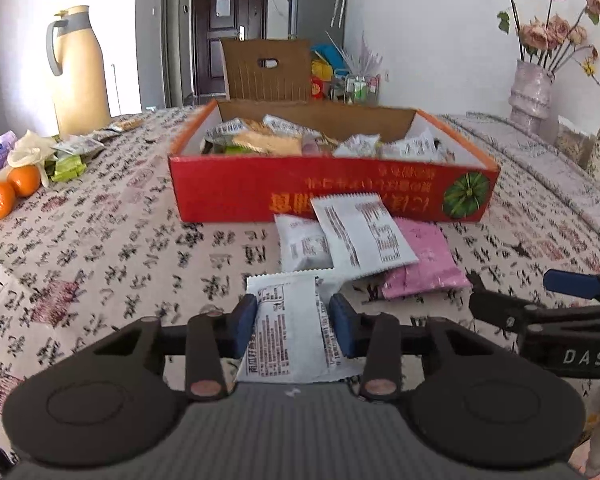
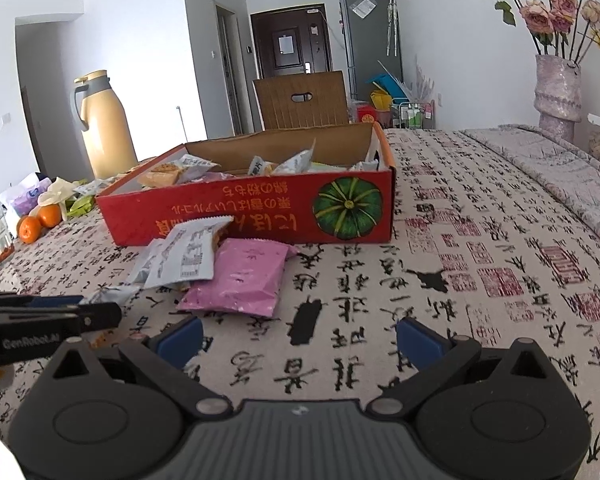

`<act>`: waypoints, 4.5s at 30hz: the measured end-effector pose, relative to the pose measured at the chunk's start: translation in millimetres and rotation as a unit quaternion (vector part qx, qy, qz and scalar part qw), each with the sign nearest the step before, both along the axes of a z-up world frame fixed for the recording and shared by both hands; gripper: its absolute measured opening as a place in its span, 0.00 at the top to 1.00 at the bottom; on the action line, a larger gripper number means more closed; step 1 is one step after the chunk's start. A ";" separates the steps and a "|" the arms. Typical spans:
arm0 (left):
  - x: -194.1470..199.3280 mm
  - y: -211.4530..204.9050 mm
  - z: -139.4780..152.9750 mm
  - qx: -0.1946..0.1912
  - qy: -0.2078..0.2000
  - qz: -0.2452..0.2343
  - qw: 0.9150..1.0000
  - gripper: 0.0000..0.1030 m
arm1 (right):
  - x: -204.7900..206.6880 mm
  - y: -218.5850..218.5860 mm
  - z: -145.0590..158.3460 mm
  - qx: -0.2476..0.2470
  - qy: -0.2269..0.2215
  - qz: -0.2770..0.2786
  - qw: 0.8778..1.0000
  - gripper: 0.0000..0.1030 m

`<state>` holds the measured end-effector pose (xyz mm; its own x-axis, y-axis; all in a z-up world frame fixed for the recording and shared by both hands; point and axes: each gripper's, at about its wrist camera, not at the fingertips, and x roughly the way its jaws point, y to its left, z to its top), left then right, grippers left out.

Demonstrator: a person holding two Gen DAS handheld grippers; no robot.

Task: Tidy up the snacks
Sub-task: 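Carry the white packet in the left gripper over the box, then lower the white packet into the box and open the left gripper, then move both grippers back from the box to the remaining packets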

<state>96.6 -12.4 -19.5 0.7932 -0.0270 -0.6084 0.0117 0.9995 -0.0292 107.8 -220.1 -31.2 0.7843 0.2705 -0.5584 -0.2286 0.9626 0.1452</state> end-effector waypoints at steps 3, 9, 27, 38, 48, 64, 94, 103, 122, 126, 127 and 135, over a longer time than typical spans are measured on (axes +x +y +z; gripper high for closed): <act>2.3 5.8 7.2 -0.003 -0.013 0.005 1.000 0.60 | 4.9 10.2 7.0 -0.004 -0.011 0.011 1.000 0.00; 10.3 20.0 20.8 -0.006 -0.039 0.016 0.999 0.60 | 23.5 43.7 19.3 -0.021 -0.035 0.041 0.998 0.00; 32.9 56.1 25.2 -0.011 -0.046 0.055 0.997 0.60 | 70.3 108.0 6.0 -0.070 -0.019 0.073 0.995 0.51; 32.8 49.4 31.9 -0.009 -0.054 0.054 0.997 0.60 | 62.7 96.0 14.6 -0.045 -0.034 0.075 0.996 0.71; 29.9 41.7 44.3 -0.007 -0.069 0.049 0.996 0.60 | 54.5 79.6 29.4 -0.021 -0.054 0.068 0.996 0.95; 18.7 40.1 52.2 -0.007 -0.083 0.051 0.995 0.60 | 39.4 62.5 44.7 0.001 -0.081 0.056 0.995 0.96; 137.4 -4.9 97.2 0.009 -0.121 0.028 0.992 0.60 | 143.1 20.7 94.4 0.037 -0.139 0.002 0.990 0.96; 174.4 13.0 61.5 -0.009 -0.084 0.040 0.996 0.59 | 181.3 29.0 60.9 0.039 -0.109 0.000 0.993 0.96; 162.0 24.7 60.1 -0.031 -0.112 0.061 0.991 0.00 | 174.0 18.5 50.3 0.055 -0.110 -0.013 0.992 0.00; 160.6 26.2 60.7 -0.039 -0.112 0.063 0.991 0.00 | 171.9 18.3 51.5 0.053 -0.112 -0.011 0.992 0.00; 160.0 27.0 61.3 -0.041 -0.113 0.062 0.991 0.00 | 172.0 18.0 51.7 0.053 -0.112 -0.012 0.992 0.00; 154.2 25.4 68.5 -0.051 -0.118 0.050 0.990 0.00 | 164.5 18.9 57.6 0.046 -0.121 -0.014 0.991 0.00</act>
